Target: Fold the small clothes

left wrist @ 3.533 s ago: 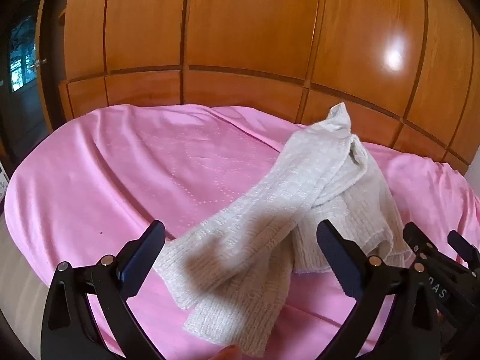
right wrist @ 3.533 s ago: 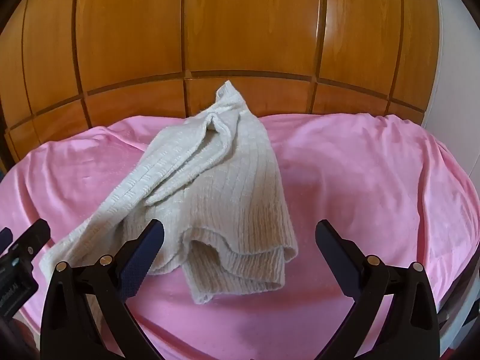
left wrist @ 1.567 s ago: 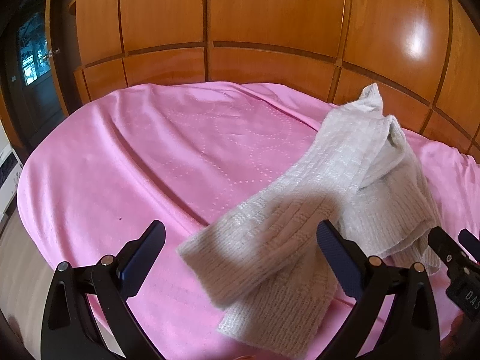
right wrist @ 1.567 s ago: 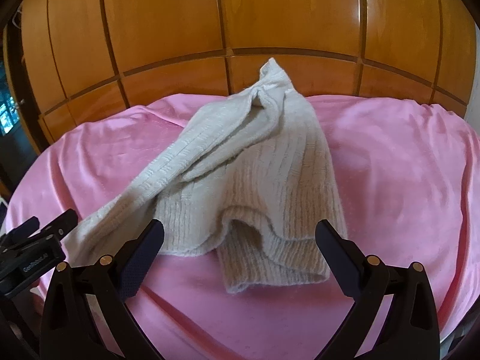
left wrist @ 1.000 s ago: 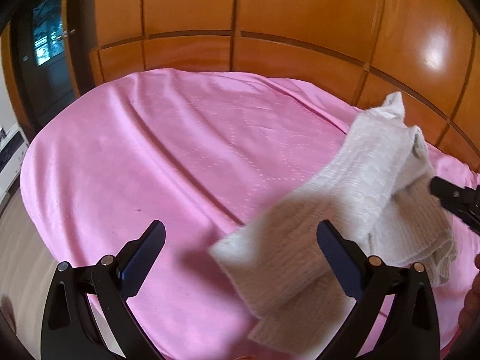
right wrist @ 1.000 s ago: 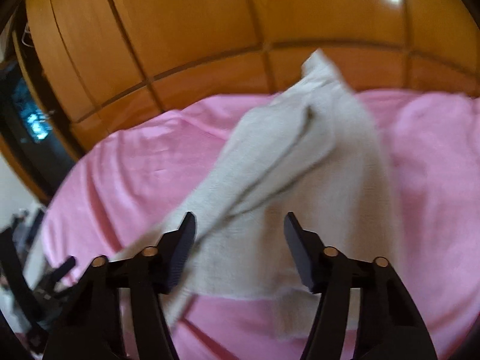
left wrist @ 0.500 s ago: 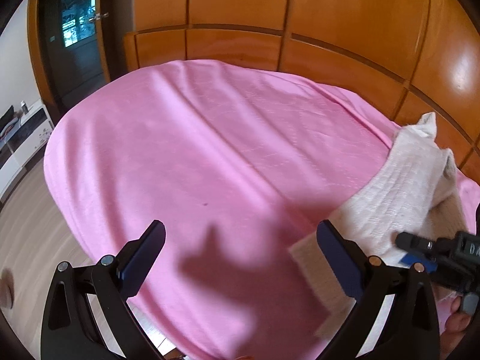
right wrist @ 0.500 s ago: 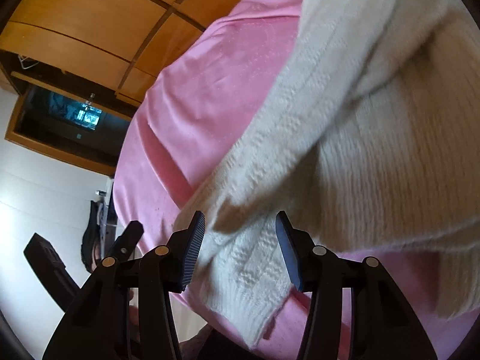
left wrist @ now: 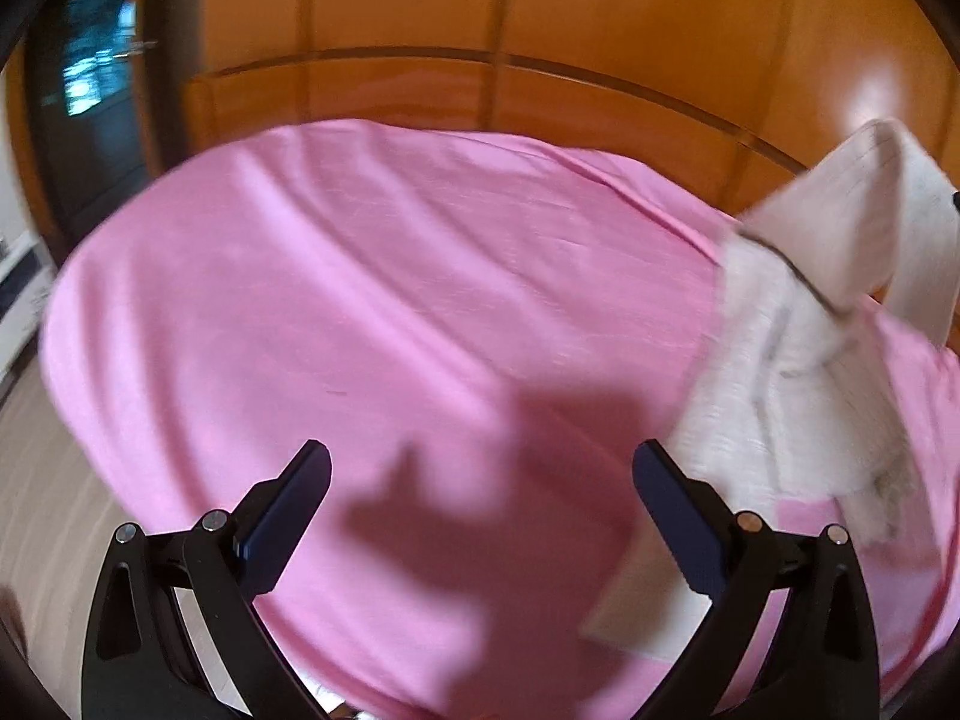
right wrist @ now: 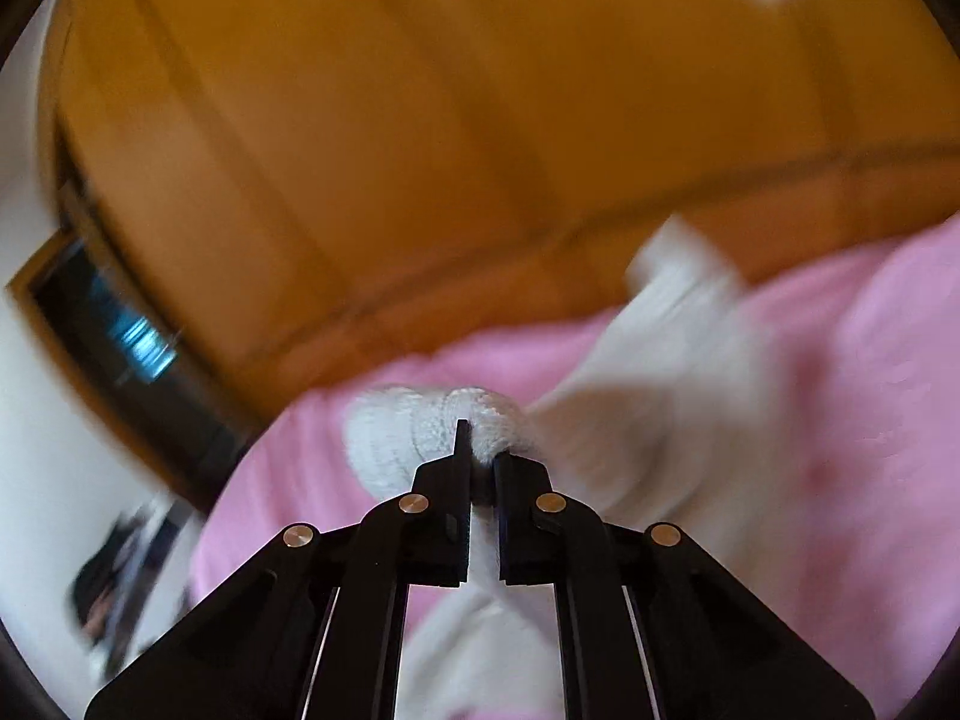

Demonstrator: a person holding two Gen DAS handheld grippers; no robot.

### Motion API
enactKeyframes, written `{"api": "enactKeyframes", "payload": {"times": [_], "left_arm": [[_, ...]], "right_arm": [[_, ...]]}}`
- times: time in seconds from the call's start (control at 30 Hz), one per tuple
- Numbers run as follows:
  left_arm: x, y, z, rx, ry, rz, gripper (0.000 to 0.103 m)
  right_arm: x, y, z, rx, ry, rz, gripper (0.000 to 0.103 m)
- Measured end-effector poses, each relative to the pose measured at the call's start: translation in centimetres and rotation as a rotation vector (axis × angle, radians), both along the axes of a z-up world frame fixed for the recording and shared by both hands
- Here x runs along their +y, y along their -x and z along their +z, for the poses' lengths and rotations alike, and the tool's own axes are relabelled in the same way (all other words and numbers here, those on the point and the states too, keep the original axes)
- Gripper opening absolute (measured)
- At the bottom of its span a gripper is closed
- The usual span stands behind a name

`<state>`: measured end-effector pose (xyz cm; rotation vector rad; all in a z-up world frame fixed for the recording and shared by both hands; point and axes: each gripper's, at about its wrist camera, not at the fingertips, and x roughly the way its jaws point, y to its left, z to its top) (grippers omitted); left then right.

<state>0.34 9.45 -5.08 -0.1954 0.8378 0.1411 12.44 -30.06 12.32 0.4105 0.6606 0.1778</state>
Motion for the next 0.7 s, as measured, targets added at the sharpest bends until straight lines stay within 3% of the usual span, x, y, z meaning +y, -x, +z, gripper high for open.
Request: {"api": "enactKeyframes", "payload": {"times": [0.13,0.27,0.33,0.4,0.43,0.47,0.5,0.53,0.57,0.7], "left_arm": [[-3.3,-0.9,0.0,0.002,-0.030,-0.153,0.100],[-6.2,-2.6,-1.0,0.064,-0.057,-0.256,0.085],[-6.9,-3.5,-1.6,0.098,-0.052,-0.287,0.081],[-7.3,-4.4,-2.4,0.135,-0.036,-0.302,0.068],[-7.4,-4.7,-2.7,0.150,-0.026,-0.311,0.064],[-7.8,-5.0,-3.1,0.164,-0.024,-0.316,0.055],[-8.2,-5.3,-3.4,0.179,-0.019,-0.325,0.040],[-8.4,-5.5,-3.6,0.184,-0.013,-0.336,0.032],[-8.7,-5.6,-3.6,0.182,-0.017,-0.341,0.016],[-7.9,-7.0,-1.7,0.127,-0.061,-0.324,0.011]], "right_arm": [[-12.7,-0.6,1.9,-0.011,0.120,-0.333,0.005],[-22.6,-1.9,0.2,0.093,0.243,-0.600,0.005],[-25.9,-2.6,-1.3,0.159,0.279,-0.671,0.005],[-28.6,-2.6,-3.4,0.216,0.242,-0.708,0.005],[-29.4,-2.6,-4.5,0.249,0.211,-0.708,0.011],[-29.3,-3.0,-5.4,0.266,0.187,-0.702,0.036],[-29.4,-2.7,-5.8,0.271,0.161,-0.698,0.053],[-29.4,-2.6,-6.1,0.260,0.147,-0.698,0.074],[-28.3,-1.6,-6.3,0.233,0.163,-0.682,0.077],[-24.4,0.0,-8.0,0.250,0.114,-0.480,0.077]]}}
